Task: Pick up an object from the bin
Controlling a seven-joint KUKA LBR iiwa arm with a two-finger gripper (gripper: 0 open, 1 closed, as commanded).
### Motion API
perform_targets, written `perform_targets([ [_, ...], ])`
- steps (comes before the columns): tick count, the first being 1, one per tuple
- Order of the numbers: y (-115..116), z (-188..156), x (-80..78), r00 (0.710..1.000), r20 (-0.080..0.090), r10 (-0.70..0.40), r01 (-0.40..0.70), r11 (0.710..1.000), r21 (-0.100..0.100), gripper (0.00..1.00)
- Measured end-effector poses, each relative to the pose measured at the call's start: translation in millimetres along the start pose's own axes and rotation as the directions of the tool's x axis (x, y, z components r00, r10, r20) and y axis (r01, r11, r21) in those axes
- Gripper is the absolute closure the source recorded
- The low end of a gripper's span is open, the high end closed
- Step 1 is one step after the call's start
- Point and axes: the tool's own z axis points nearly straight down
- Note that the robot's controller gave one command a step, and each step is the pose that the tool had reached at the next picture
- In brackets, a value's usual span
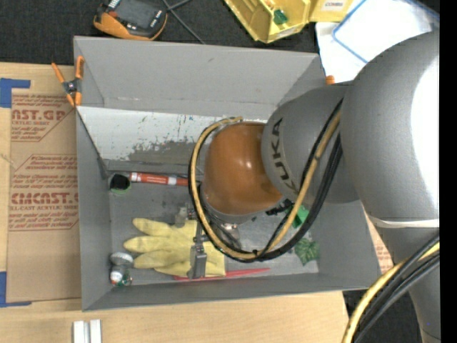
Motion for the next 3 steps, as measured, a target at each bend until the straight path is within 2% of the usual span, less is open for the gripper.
perform_targets([
  [1, 16.4, -48.5, -7.8, 0.997, 0.007, 0.079, -0.079, 0.997, 0.0, 0.0],
  [2, 29.6, 3.1, -17.2, 0.999, -0.01, 0.047, -0.047, 0.999, 0.002, 0.0],
  [3, 38.2, 38.9, -25.9, 0.976, 0.008, 0.218, -0.218, 0.976, -0.004, 0.0],
])
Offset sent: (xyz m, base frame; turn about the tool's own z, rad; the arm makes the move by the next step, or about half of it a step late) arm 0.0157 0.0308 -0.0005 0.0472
